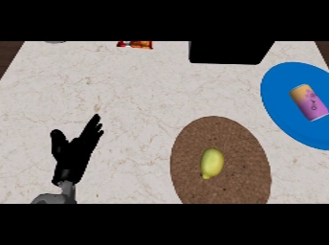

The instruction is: Pick the can from the placemat and place it in the plate

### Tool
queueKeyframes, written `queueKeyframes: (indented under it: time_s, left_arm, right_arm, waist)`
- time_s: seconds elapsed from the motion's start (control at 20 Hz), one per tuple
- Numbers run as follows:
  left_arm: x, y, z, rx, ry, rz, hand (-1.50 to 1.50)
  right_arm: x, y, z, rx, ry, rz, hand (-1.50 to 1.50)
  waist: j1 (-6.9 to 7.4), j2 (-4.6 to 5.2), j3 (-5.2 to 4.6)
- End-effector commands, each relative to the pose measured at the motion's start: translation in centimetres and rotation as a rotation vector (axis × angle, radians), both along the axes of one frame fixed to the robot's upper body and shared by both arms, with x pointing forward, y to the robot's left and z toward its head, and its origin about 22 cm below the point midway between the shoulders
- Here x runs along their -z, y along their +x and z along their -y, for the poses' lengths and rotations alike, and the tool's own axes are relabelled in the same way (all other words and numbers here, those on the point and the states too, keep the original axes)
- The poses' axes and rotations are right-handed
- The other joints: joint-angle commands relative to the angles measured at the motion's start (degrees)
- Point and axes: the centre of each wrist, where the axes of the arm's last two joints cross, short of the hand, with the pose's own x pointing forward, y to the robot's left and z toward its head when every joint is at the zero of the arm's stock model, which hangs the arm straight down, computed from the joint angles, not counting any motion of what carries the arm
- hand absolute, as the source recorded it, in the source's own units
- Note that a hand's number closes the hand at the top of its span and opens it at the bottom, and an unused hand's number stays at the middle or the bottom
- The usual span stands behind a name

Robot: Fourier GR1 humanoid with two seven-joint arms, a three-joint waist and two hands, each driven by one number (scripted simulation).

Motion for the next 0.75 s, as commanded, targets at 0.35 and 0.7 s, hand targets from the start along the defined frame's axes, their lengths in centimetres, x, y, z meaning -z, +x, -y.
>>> queueKeyframes:
  time_s: [0.35,0.7]
  left_arm:
    - [0.4,-1.2,0.5,0.009,0.002,-0.008,0.00]
    - [0.6,-0.2,0.8,-0.017,-0.024,-0.019,0.00]
  right_arm:
    - [1.7,-4.9,2.0,-0.117,-0.093,-0.015,-1.50]
    - [2.4,-8.7,3.5,-0.112,-0.113,-0.036,-1.50]
  waist:
    - [-0.23,-0.43,0.00]
    - [-1.27,-0.55,-0.03]
